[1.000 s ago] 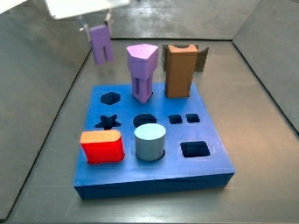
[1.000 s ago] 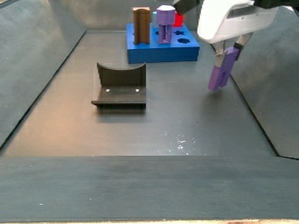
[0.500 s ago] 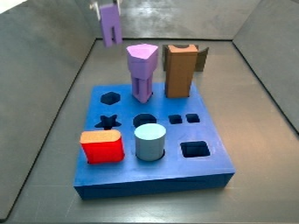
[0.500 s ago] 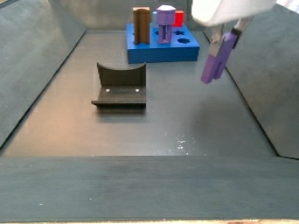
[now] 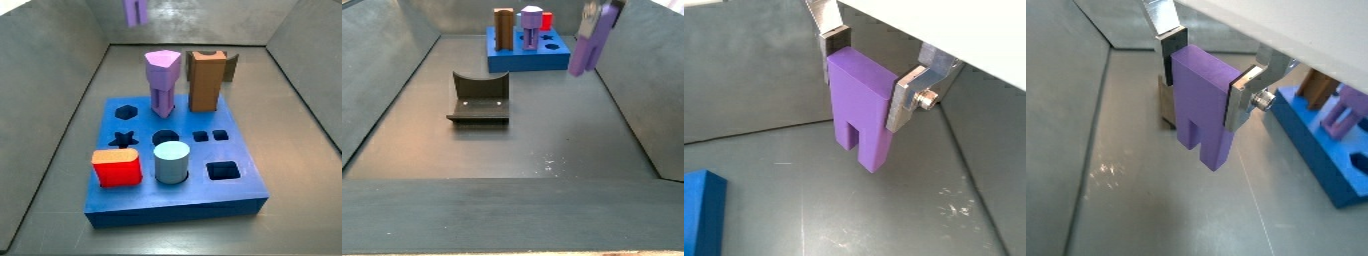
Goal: Pick up the double-square object. Move to above the board. Insert the double-square object.
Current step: Move to above the board.
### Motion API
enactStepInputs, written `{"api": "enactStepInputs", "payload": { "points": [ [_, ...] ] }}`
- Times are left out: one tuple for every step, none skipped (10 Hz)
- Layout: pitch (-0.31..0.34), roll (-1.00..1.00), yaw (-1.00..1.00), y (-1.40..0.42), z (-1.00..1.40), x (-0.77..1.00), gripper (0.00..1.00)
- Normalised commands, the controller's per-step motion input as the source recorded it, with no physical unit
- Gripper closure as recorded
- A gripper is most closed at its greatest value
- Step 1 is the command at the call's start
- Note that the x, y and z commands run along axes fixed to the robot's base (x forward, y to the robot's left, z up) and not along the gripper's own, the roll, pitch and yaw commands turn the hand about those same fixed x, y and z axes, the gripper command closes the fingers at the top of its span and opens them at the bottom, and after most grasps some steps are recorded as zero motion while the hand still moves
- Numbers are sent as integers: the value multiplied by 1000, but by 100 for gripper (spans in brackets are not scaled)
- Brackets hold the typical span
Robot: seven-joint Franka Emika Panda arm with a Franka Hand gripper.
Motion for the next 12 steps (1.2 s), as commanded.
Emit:
{"api": "enactStepInputs", "payload": {
  "points": [
    [68,-91,-50,268,1000,193,100],
    [74,-73,-51,255,1000,180,100],
    [77,-58,-54,239,1000,160,100],
    [75,-50,-58,224,1000,144,100],
    [75,-45,-60,214,1000,133,100],
    [75,-39,-59,193,1000,111,100],
    [80,-37,-59,173,1000,90,100],
    [79,-33,-57,139,960,63,100],
    [76,-26,-54,105,813,36,100],
    [72,-18,-47,70,617,14,100],
    [73,-12,-43,59,519,9,100],
    [81,-4,-33,42,326,2,100]
  ]
}}
